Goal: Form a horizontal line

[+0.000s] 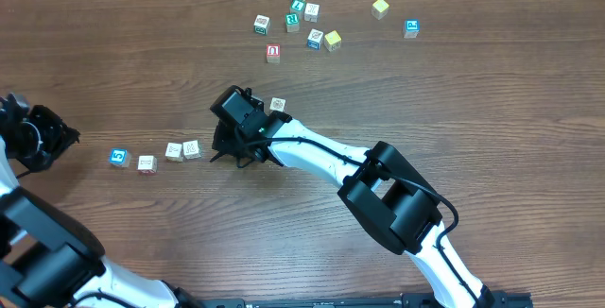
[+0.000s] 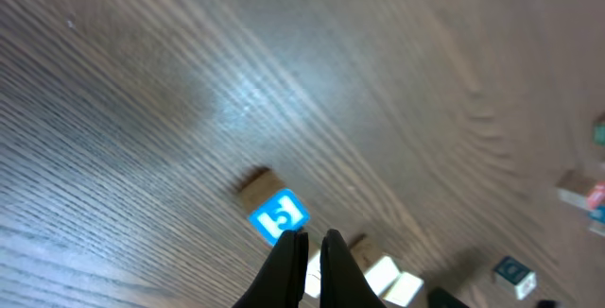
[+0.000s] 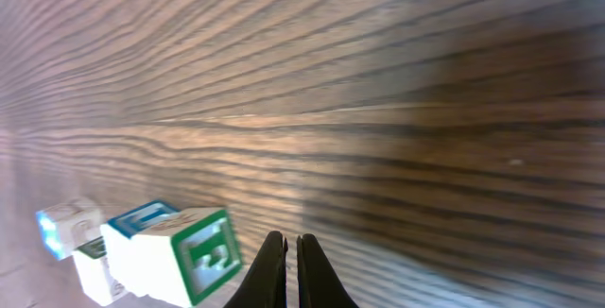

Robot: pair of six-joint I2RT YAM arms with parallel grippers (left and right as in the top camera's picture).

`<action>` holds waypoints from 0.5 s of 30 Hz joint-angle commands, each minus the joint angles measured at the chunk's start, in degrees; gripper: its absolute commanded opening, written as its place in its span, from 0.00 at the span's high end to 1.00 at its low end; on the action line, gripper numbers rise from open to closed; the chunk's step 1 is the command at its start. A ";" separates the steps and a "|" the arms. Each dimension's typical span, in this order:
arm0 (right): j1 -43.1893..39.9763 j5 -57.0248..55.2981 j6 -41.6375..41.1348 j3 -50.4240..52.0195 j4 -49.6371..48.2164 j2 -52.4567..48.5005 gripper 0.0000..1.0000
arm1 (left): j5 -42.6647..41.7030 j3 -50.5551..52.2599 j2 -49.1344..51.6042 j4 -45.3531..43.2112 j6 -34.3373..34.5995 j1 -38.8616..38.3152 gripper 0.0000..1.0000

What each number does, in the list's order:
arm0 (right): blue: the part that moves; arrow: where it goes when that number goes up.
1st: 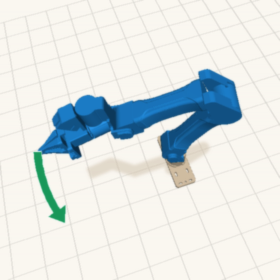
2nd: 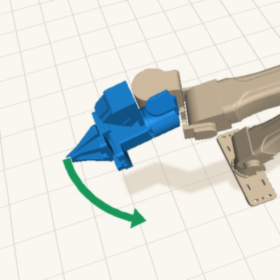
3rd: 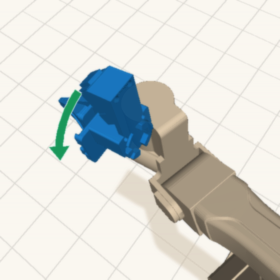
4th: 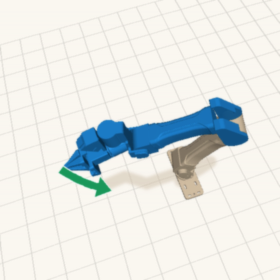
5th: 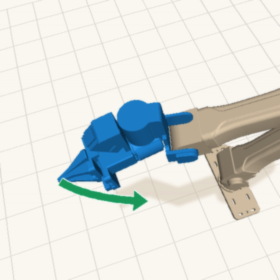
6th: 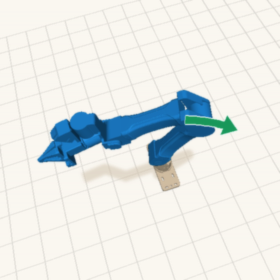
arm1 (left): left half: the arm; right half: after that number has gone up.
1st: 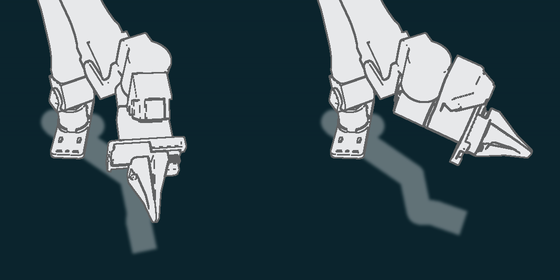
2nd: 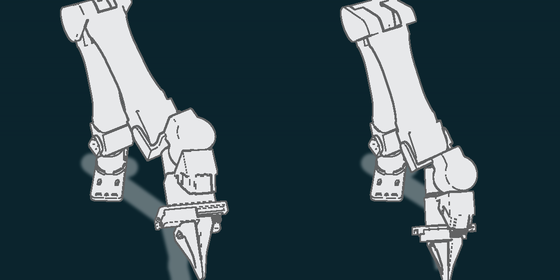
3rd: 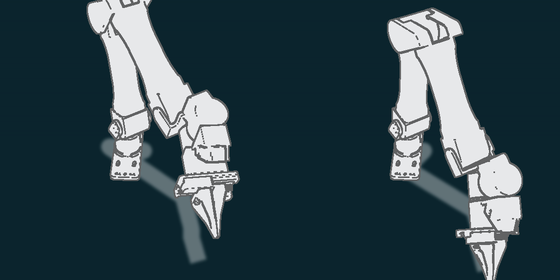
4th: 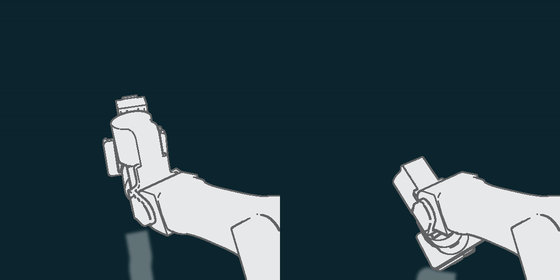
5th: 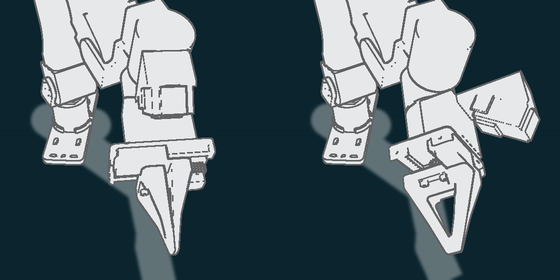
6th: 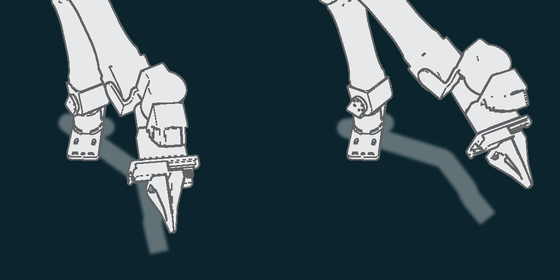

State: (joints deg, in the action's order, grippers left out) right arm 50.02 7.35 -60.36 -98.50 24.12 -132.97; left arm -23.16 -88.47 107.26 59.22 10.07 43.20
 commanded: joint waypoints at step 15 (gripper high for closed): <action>1.31 5.42 -0.87 0.31 -6.97 -2.21 0.96 | 8.41 -0.52 6.75 -5.77 -1.44 -0.52 0.96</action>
State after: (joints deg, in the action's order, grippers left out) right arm 51.27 11.11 -60.90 -98.41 17.58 -133.80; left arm -16.38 -88.47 113.56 53.78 10.07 43.20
